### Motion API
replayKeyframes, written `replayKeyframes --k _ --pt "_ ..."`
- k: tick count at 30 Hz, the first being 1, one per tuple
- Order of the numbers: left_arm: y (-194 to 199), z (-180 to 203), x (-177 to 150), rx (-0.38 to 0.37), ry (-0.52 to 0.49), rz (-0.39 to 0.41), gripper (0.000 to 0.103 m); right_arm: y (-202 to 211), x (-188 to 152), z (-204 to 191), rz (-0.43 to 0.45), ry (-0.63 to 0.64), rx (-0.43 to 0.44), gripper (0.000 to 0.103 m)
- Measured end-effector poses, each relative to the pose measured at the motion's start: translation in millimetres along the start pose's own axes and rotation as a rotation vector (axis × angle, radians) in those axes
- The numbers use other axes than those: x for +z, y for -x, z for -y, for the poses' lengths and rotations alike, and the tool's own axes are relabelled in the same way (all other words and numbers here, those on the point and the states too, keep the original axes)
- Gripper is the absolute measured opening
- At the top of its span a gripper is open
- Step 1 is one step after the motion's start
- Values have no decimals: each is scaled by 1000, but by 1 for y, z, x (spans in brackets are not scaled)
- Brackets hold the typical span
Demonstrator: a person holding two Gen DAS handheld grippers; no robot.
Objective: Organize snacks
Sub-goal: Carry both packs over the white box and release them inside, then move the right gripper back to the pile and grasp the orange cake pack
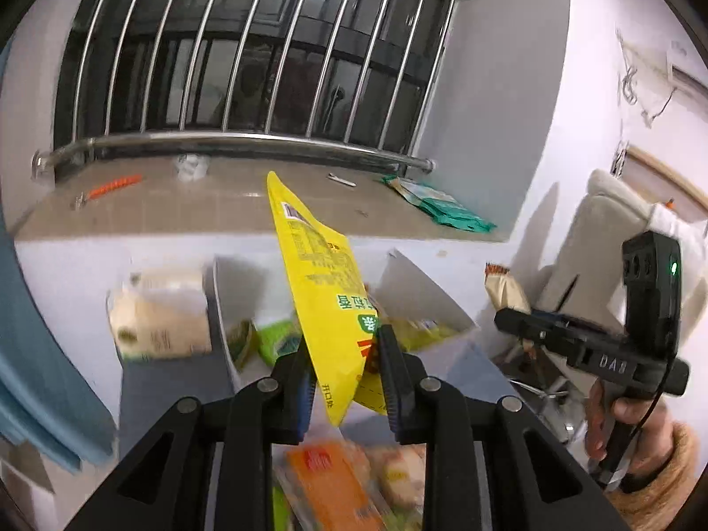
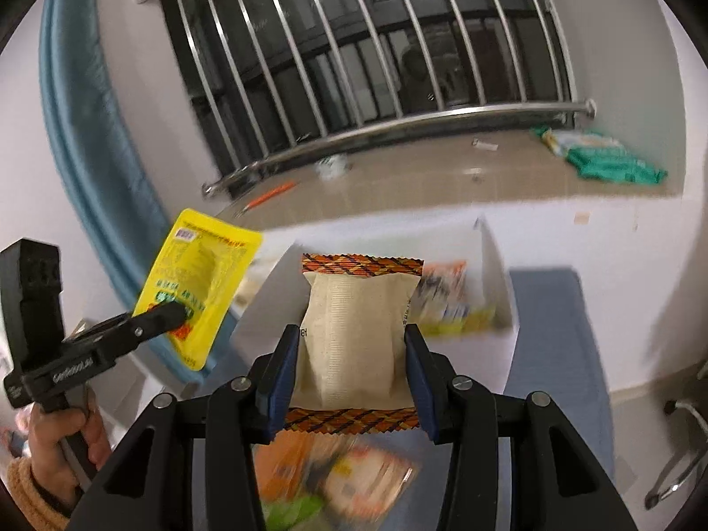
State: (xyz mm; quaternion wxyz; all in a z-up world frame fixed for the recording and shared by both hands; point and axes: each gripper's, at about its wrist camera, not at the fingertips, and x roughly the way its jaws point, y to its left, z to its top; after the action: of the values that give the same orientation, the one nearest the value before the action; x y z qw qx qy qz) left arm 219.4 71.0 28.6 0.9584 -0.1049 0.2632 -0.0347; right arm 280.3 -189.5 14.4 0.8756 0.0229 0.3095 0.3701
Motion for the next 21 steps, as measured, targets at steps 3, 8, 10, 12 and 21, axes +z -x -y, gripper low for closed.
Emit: replayKeyframes --k 3,8,10,12,21 --pt "-30 -4 14 -8 1 -44 29 -25 23 14 -13 -17 -13 50" --pt "-64 -5 23 23 -24 -98 30 -60 48 33 -58 -47 -58 52" --pt "-75 -7 26 67 -16 -117 48 -71 56 39 -66 -41 -67 64" --pt "-78 -11 26 118 8 -126 102 -79 60 44 -93 -52 -80 103" --pt "-79 -9 18 102 -25 -147 103 -73 45 52 -79 -72 -124 103"
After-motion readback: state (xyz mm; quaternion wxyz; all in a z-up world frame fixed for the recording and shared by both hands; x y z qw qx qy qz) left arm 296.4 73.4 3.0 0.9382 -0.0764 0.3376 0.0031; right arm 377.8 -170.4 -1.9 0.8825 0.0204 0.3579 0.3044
